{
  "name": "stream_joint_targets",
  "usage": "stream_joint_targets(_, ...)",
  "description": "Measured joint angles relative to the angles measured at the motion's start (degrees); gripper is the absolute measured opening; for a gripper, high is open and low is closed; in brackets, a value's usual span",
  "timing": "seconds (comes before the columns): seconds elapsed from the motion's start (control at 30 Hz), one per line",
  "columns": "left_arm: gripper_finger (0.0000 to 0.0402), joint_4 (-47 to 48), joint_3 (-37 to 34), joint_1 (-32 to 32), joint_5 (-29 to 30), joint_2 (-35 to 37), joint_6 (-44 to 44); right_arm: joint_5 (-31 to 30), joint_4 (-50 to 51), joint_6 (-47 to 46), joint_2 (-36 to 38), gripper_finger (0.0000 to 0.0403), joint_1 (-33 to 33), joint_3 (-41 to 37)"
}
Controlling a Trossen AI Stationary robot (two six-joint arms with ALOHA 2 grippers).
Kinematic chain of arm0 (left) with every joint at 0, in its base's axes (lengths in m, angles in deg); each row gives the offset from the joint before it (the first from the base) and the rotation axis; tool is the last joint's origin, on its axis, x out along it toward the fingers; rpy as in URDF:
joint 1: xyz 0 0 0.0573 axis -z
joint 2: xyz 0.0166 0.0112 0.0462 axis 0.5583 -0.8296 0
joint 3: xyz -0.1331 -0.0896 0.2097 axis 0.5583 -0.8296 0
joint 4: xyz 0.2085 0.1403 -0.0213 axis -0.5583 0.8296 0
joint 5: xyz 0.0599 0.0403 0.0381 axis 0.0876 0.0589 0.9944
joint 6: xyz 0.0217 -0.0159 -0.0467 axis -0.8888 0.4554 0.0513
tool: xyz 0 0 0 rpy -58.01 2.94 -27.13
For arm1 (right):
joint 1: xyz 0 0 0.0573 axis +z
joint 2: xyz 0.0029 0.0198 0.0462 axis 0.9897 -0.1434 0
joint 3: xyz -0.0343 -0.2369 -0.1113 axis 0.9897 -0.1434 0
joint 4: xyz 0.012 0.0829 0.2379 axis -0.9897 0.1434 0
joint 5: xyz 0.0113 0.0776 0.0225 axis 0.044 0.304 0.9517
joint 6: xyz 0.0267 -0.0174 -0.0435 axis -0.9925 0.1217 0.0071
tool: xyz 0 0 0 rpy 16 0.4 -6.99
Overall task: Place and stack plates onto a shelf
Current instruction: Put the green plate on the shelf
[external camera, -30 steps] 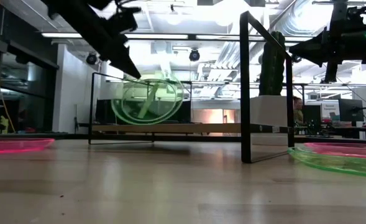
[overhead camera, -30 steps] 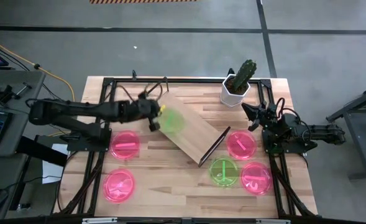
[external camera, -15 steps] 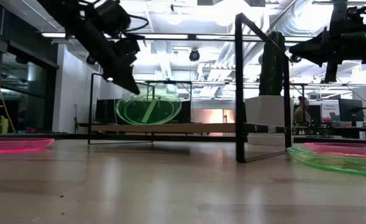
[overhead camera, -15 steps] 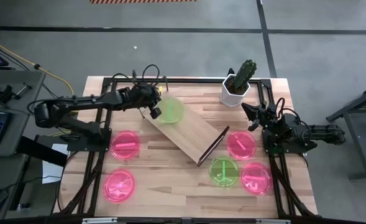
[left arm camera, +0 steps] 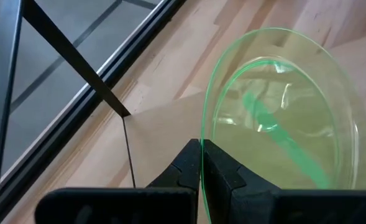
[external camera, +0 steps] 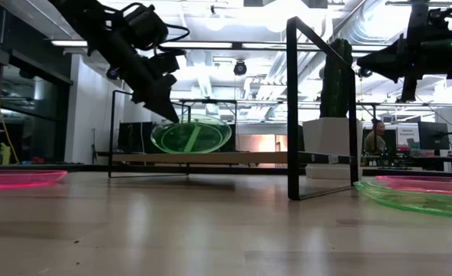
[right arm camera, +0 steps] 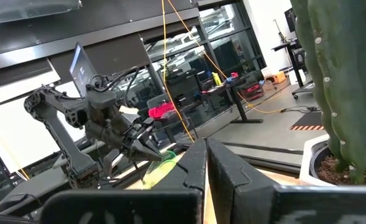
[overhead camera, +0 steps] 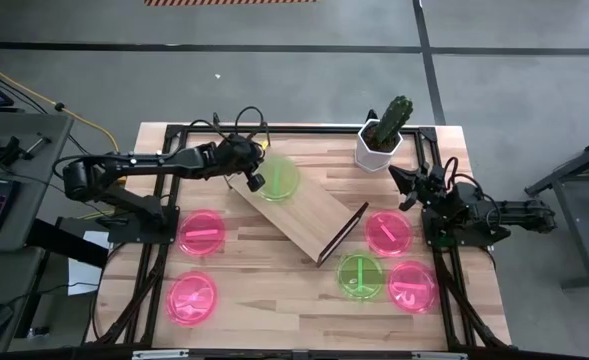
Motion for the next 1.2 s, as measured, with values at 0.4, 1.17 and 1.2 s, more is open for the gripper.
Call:
stream_joint_targets(0.4, 0.0001, 5.14, -0.07, 7.06, 11.72, -0.02, 4.04, 0.02, 0.44, -0.41, 0.0, 0.0, 0.0, 0.0)
stream_joint_targets(1.17, 0.0001, 5.03, -0.22, 16.9, 22.98, -0.4, 15.09, 0.02, 0.42, -0.26, 0.01, 0.0, -0.02, 0.0)
stream_joint_targets(1.2, 0.0001, 5.05, -0.22, 16.8, 22.99, -0.4, 14.77, 0.02, 0.42, -0.26, 0.0, 0.0, -0.02, 0.0)
